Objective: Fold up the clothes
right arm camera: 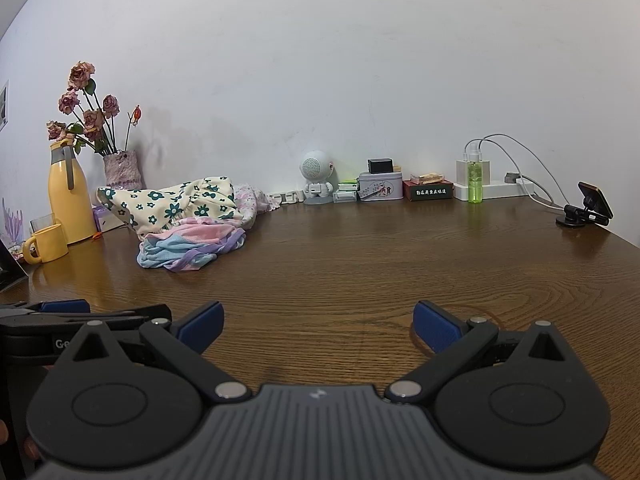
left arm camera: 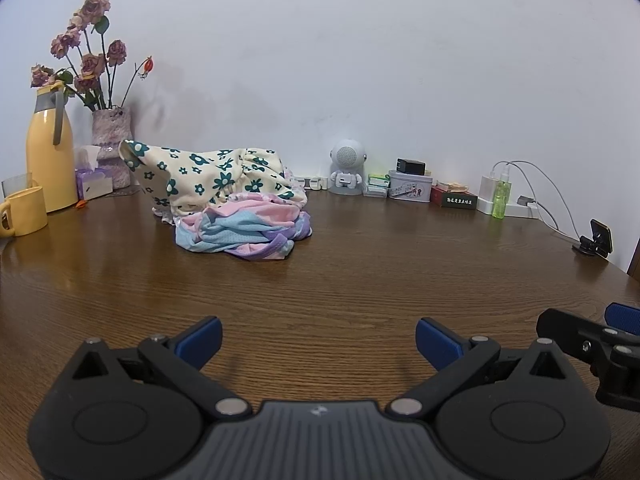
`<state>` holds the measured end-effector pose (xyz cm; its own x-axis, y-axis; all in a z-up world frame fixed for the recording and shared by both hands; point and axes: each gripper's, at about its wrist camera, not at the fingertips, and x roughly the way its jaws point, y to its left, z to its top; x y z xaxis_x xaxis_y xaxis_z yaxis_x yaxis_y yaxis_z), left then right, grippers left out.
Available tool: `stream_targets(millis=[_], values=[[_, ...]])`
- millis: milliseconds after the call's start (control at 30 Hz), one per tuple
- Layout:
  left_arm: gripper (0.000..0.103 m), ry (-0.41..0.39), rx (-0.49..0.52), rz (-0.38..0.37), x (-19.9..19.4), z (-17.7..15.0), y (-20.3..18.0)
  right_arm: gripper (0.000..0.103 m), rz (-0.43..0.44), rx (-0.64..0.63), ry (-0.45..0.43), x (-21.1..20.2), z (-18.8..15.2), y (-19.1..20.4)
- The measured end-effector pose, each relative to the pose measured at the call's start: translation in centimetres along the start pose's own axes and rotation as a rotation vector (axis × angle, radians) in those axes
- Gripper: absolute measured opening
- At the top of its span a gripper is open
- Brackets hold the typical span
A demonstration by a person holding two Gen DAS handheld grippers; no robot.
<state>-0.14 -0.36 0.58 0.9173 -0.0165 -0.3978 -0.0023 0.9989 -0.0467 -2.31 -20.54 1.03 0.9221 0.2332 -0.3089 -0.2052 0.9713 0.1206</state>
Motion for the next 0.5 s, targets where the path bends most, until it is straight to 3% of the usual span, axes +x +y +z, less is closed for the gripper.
stream_targets(millis=[500], values=[[0.103, -0.004, 0.001, -0.001, -0.05, -0.31, -0.02, 0.103, 0.003, 0.003, 0.003, 0.02, -0.04, -0.04]])
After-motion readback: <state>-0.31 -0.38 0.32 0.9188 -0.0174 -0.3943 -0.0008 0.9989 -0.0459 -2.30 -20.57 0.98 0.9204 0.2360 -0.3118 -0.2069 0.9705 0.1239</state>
